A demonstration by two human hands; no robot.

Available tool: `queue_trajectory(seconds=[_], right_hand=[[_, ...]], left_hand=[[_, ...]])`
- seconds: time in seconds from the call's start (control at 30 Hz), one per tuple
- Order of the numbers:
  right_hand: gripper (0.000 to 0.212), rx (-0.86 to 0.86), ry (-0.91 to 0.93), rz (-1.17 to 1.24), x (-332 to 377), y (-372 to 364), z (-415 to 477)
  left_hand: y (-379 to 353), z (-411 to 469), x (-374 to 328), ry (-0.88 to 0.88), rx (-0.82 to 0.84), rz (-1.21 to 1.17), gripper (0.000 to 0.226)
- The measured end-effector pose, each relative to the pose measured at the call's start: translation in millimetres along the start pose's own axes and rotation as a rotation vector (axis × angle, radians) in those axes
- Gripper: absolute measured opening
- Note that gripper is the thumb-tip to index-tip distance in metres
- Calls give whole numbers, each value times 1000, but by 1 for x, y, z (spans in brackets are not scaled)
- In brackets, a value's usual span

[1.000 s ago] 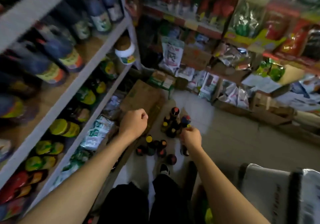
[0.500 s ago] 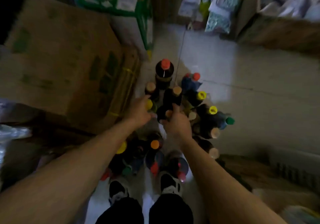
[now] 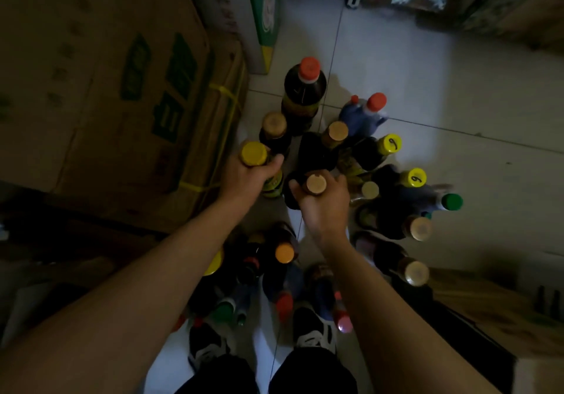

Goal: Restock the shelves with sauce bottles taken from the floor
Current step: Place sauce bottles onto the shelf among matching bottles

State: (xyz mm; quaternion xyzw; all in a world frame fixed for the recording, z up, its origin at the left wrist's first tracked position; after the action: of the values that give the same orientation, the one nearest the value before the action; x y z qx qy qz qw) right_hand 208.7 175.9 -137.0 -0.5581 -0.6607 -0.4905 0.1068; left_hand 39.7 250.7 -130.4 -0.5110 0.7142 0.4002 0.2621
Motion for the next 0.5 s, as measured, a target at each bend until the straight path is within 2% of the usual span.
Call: queue_trajectory(seconds=[0.1, 0.23, 0.3, 0.37, 0.43, 0.5], right_hand=[[22, 17, 16, 22, 22, 17, -14], [25, -1, 89, 87, 84, 62, -58], [27, -36, 181, 139, 138, 100, -87], [28, -49, 255, 193, 200, 141, -115], [12, -12, 293, 254, 262, 178, -143], [18, 30, 336, 264, 333, 214, -173]], left_hand=[[25, -19, -25, 38, -30, -77, 10], [60, -71, -97, -30, -28, -36, 21], [84, -103, -144, -54, -10, -37, 21], [112, -138, -194, -74, -1, -70, 11], [141, -176, -251, -90, -16, -129, 4], [175, -216, -310, -127, -61, -176, 1]])
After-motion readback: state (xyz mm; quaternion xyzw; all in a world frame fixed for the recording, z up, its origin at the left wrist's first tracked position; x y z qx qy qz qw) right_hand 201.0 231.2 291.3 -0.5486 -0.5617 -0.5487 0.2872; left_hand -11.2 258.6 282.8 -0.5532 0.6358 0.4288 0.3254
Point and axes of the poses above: each hand's wrist, its own z-axis towards the middle knuckle, its own y-axis out of the back of the hand, x = y × z, the point moved 8 cm from there along z, towards the middle knuckle, and after that the axes turned 4 degrees about x, right-handed, at the moved point
